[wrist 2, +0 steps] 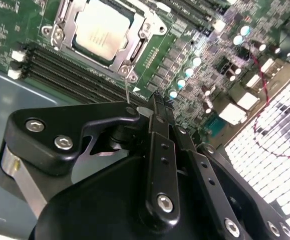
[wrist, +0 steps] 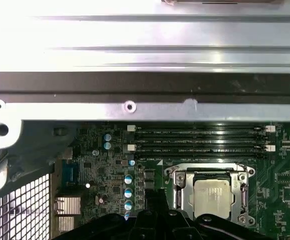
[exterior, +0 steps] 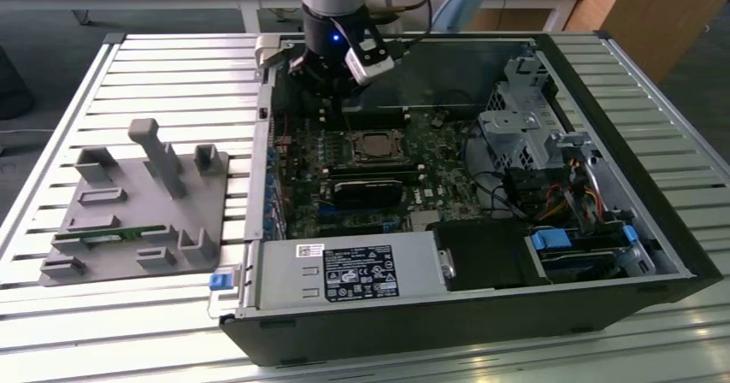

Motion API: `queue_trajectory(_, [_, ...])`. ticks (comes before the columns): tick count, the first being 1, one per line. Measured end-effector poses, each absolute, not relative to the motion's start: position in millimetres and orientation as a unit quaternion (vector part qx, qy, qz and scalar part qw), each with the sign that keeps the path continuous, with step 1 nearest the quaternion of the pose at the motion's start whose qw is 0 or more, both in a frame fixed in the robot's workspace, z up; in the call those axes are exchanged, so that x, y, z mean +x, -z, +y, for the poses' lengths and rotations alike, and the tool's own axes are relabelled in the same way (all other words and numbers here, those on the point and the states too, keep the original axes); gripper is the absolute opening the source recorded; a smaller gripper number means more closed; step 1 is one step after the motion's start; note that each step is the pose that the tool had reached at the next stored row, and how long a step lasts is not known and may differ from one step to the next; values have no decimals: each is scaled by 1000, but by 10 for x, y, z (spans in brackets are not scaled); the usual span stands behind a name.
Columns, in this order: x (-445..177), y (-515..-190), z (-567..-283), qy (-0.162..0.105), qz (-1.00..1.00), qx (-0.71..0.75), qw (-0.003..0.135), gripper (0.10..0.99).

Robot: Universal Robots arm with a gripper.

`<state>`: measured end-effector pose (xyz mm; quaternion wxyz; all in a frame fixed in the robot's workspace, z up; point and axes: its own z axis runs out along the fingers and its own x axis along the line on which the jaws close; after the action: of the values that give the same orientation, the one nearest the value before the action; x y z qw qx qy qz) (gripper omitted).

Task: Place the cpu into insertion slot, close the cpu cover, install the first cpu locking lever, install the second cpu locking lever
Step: 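Install the first cpu locking lever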

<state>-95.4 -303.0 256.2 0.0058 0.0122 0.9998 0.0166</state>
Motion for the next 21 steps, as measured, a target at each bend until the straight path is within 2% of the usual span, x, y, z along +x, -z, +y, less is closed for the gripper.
queue_trajectory(10, [-955, -2547, -2897, -17, 1000, 12, 6, 106])
queue_trajectory(21, [-814, -2538, -2879, -17, 1000, 12, 6, 106])
